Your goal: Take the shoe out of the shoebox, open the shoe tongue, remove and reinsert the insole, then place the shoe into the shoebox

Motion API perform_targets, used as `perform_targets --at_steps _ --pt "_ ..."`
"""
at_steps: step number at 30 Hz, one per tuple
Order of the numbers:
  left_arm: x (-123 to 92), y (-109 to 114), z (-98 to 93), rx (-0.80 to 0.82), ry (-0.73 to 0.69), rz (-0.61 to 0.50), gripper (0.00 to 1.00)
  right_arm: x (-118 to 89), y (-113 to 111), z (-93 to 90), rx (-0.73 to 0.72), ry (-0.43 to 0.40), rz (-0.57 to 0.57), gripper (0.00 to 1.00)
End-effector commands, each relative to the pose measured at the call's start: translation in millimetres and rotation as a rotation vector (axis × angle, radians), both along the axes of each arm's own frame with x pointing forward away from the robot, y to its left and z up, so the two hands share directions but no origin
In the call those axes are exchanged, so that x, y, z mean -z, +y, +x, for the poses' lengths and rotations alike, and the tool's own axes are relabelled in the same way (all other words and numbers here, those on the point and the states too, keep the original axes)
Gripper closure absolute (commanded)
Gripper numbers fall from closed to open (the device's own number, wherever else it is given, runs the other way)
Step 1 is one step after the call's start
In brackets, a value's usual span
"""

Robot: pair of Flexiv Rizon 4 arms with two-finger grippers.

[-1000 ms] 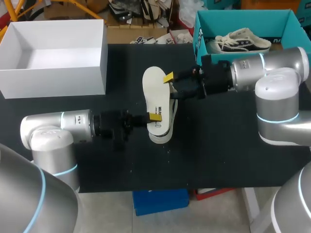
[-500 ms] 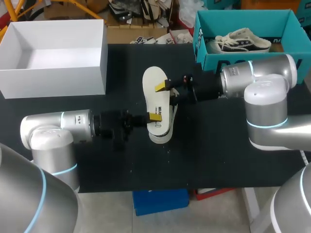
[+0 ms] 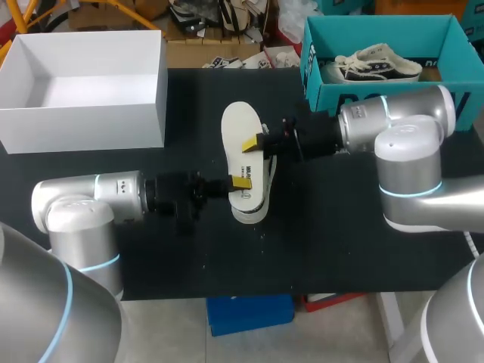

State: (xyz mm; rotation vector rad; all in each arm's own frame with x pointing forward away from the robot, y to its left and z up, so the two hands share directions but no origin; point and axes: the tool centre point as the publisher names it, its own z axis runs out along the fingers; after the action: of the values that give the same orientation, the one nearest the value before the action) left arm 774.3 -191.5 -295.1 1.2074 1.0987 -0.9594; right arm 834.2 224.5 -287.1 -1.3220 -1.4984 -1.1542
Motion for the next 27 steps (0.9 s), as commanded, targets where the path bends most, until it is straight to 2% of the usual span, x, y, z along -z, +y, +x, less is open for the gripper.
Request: perform_targets --at_steps 1,5,6,7,11,19,21,26,27 --pt "-0.1 -1.8 -0.9 -0.003 -0.001 0.005 1.00 0.4 1.4 1.3 -0.002 0.000 -0.002 1.00" --pt "-2.4 -1.1 -2.6 0.004 -0.006 0.010 1.00 0.4 1.4 1.3 -0.002 0.000 -0.002 1.00" --pt "-4.3 0.2 -4.2 -0.008 -0.005 0.048 0.69 0.4 1.4 1.3 -0.002 0.000 -0.002 1.00" --pt "-5.6 1.7 -5.6 -0.017 -0.010 0.090 0.00 0.4 1.4 1.3 -0.002 0.000 -0.002 1.00" --pt "-12.8 15.1 -13.9 -0.030 -0.049 0.244 0.00 0.4 1.4 1.3 -0.002 0.000 -0.002 1.00" --pt "-20.7 47.8 -29.0 -0.026 -0.153 0.752 0.00 0.4 1.4 1.3 -0.002 0.000 -0.002 1.00" --pt "-22.2 50.6 -31.3 -0.014 -0.176 0.827 0.00 0.4 1.4 1.3 -0.002 0.000 -0.002 1.00" --pt "-23.9 48.0 -32.4 0.009 -0.335 1.146 0.00 0.4 1.4 1.3 -0.002 0.000 -0.002 1.00" --pt "-25.5 45.5 -30.5 -0.004 -0.346 1.159 0.00 0.4 1.4 1.3 -0.002 0.000 -0.002 1.00"
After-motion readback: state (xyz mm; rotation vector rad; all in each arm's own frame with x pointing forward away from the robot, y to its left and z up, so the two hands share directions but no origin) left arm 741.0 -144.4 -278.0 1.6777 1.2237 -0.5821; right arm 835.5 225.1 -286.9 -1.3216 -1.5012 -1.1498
